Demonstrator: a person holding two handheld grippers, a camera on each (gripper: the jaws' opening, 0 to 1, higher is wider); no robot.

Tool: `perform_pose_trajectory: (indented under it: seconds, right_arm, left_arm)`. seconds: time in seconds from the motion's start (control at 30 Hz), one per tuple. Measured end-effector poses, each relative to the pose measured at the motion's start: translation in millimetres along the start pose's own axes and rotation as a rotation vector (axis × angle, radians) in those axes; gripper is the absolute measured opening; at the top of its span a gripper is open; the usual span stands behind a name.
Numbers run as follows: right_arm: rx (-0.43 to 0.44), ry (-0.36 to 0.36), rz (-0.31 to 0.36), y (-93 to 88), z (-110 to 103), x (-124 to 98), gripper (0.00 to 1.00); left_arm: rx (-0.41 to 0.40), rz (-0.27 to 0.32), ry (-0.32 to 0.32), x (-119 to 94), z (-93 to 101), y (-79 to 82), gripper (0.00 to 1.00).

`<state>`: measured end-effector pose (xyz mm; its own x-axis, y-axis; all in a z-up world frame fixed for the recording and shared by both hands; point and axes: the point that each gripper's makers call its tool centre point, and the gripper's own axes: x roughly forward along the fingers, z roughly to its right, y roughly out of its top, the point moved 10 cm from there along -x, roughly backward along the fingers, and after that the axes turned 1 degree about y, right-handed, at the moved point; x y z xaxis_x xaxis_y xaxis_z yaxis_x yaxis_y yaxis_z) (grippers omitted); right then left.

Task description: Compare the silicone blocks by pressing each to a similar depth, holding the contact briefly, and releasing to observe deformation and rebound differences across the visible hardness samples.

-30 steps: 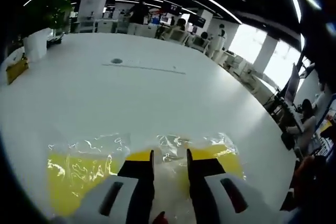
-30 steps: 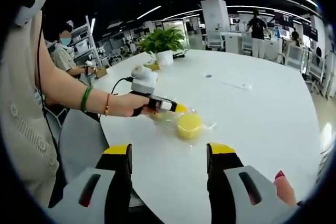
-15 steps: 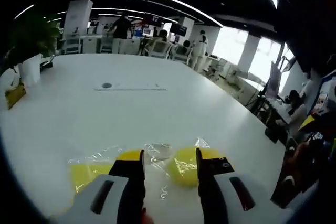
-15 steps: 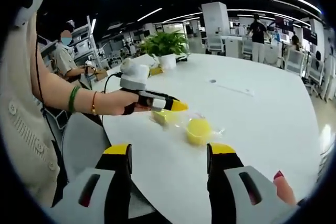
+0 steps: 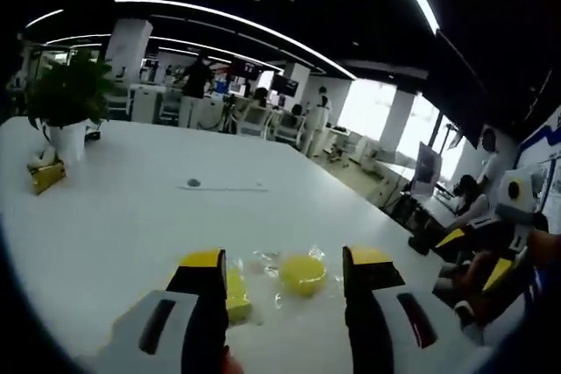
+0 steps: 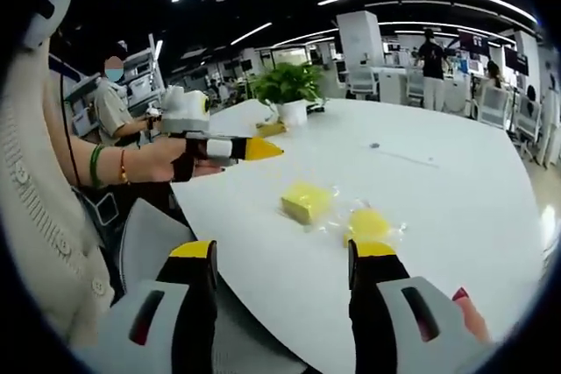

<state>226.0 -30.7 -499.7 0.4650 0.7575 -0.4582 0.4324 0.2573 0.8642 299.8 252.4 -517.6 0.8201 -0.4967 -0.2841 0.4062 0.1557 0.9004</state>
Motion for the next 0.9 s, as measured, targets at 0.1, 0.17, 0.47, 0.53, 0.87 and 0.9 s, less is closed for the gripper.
perform_pose_trajectory:
  seconds: [0.1, 0.17, 0.47, 0.53, 0.87, 0.9]
  right_arm:
    - [-0.004, -0.002, 0.009, -0.7, -10.2, 2.5, 0.57]
    - [0.000, -0.001, 0.016, -2.6, -16.2, 5.2, 0.57]
    - [0.049, -0.027, 0.014, -23.6, -25.1, 12.5, 0.66]
    - [0.065, -0.026, 0.003, -23.0, -27.4, 10.6, 0.70]
    - [0.137, -0.049, 0.031, -41.7, -17.7, 0.3, 0.79]
    - [0.152, -0.053, 0.045, -44.8, -17.1, -1.3, 0.79]
  left_arm:
    - [0.004, 0.023, -0.001, -24.7, -8.2, 3.6, 0.56]
    - [0.001, 0.038, 0.005, -41.8, -13.7, 3.4, 0.58]
    - [0.065, 0.002, 0.045, -100.8, -37.6, -19.4, 0.68]
    - [0.036, -0.015, 0.030, -110.7, -42.5, -26.8, 0.72]
    - [0.016, -0.059, -0.038, -138.9, -44.3, -50.2, 0.79]
    - [0.017, -0.060, -0.050, -141.2, -44.1, -51.9, 0.79]
